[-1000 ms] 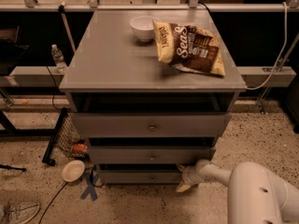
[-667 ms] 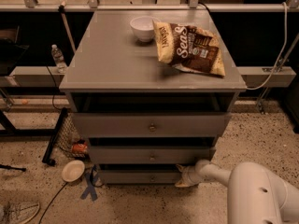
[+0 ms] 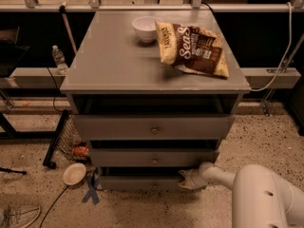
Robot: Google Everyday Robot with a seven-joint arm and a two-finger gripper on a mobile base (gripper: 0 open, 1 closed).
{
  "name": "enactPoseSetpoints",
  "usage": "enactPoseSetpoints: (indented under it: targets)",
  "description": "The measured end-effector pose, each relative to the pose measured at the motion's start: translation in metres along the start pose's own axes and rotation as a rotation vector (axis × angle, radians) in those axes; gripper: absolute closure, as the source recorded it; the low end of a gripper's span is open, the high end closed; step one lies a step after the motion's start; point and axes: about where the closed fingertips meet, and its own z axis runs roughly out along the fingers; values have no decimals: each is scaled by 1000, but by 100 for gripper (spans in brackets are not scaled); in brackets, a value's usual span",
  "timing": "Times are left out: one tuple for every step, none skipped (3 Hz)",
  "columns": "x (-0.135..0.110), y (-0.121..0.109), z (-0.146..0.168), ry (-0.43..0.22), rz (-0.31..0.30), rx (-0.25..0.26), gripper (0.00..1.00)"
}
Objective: Open bottom drawer
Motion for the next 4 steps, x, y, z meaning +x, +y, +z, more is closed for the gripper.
enactPoseSetpoints:
  targets:
    - [-1, -1, -2, 0, 0, 0, 100]
    - [-1, 1, -2, -3, 2, -3, 100]
    - [-1, 1, -2, -3, 2, -3, 100]
    - [0, 32, -1, -22, 18, -26, 100]
